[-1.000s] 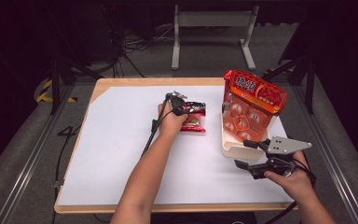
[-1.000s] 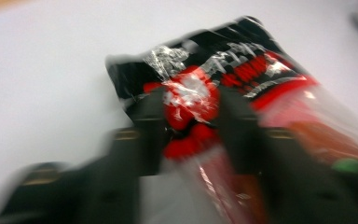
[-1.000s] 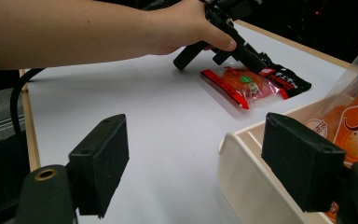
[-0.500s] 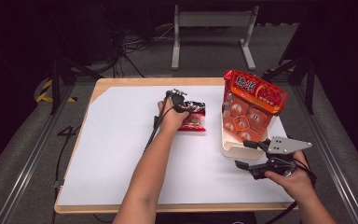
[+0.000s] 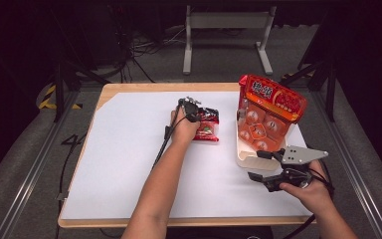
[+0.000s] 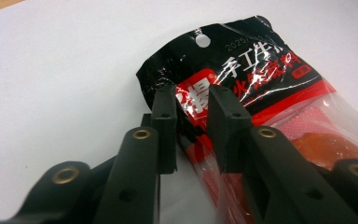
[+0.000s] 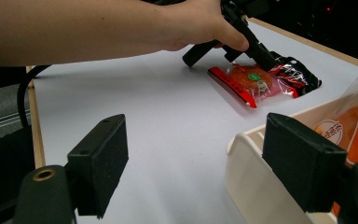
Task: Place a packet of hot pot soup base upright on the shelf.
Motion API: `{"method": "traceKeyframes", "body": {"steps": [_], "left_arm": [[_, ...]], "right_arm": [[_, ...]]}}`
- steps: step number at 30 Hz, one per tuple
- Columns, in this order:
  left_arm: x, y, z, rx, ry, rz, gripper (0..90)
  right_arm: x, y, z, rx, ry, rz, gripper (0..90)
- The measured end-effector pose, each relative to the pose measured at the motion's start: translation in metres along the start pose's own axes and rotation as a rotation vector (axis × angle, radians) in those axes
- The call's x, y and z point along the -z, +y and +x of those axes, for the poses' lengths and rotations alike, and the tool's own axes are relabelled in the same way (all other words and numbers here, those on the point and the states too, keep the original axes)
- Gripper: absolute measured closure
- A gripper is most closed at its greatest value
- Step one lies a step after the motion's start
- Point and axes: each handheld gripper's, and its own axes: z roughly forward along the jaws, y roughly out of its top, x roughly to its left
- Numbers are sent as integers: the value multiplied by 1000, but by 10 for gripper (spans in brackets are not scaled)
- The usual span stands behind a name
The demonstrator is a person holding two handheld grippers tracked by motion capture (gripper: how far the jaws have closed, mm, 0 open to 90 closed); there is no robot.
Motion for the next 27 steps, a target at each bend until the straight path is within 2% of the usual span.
{"method": "traceKeyframes", "body": {"steps": [2,4,7,10,11,15,16,21,27], "left_arm": [[0,0,0,-1,0,4,756],[1,0,1,-1,1,4,833],[2,0,-1,-9,1,3,873],[4,1,-1,18,-49,9,890],[5,0,-1,15,-59,7,891],[10,0,1,10,-71,-6,898],[12,0,1,19,-77,-11,900],[31,3,1,22,-124,-81,900],[51,4,1,14,-156,-132,900]], "right_arm": [[0,0,0,-1,0,-3,229],[2,-1,0,0,-1,-6,229],[4,-1,0,0,-3,-9,230],[6,-1,-2,-7,-8,-12,230],[6,-1,-2,-9,-8,-14,230],[6,-2,-2,-10,-8,-13,231],[7,-2,-2,-10,-10,-13,232],[6,-2,-2,-11,-14,-12,233],[3,-1,-2,-14,-12,-8,235]]}}
